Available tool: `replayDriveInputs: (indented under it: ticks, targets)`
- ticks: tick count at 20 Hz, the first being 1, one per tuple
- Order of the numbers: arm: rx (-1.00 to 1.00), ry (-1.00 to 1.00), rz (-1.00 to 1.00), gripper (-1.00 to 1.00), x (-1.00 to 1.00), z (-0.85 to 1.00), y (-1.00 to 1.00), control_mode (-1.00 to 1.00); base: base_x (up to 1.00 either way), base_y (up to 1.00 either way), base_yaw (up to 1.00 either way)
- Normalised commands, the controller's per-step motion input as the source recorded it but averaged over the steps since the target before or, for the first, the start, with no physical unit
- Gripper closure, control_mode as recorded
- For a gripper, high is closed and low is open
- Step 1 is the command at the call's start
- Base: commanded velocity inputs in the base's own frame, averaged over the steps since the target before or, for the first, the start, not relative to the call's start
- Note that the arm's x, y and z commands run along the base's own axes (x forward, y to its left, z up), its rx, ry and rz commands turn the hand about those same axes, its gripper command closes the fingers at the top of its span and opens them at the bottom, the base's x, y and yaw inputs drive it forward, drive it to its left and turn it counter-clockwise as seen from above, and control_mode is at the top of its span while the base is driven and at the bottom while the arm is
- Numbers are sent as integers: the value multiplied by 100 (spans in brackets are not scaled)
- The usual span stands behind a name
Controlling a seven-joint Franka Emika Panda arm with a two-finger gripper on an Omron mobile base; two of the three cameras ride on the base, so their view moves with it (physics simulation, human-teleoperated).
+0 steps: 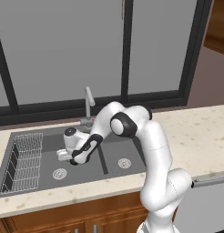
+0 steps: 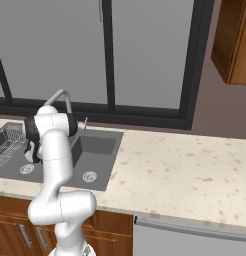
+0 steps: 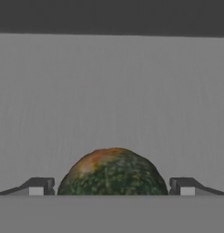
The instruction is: Turn on the sink faucet. Then move the squash from the counter to the sink. Turn off the sink. Move the vegetable from the sink to the pot next to the stove. Finally move the pot to the front right burner.
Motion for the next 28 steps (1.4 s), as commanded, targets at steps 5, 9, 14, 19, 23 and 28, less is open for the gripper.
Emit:
replayDriveInputs:
  ticks: [5, 9, 14, 19, 23, 28]
  targets:
    - [0, 0, 0, -100, -3, -15, 0, -100, 0, 0, 0]
    - [0, 0, 0, -100, -14, -17, -2, -100, 0, 0, 0]
    - [0, 0, 0, -100, -16, -22, -4, -100, 0, 0, 0]
    - [0, 0, 0, -100, -10, -30, -3, -100, 0, 0, 0]
    - [0, 1, 0, 100, -13, -43, -4, -100, 0, 0, 0]
    - [0, 2, 0, 100, -7, -36, 0, -100, 0, 0, 0]
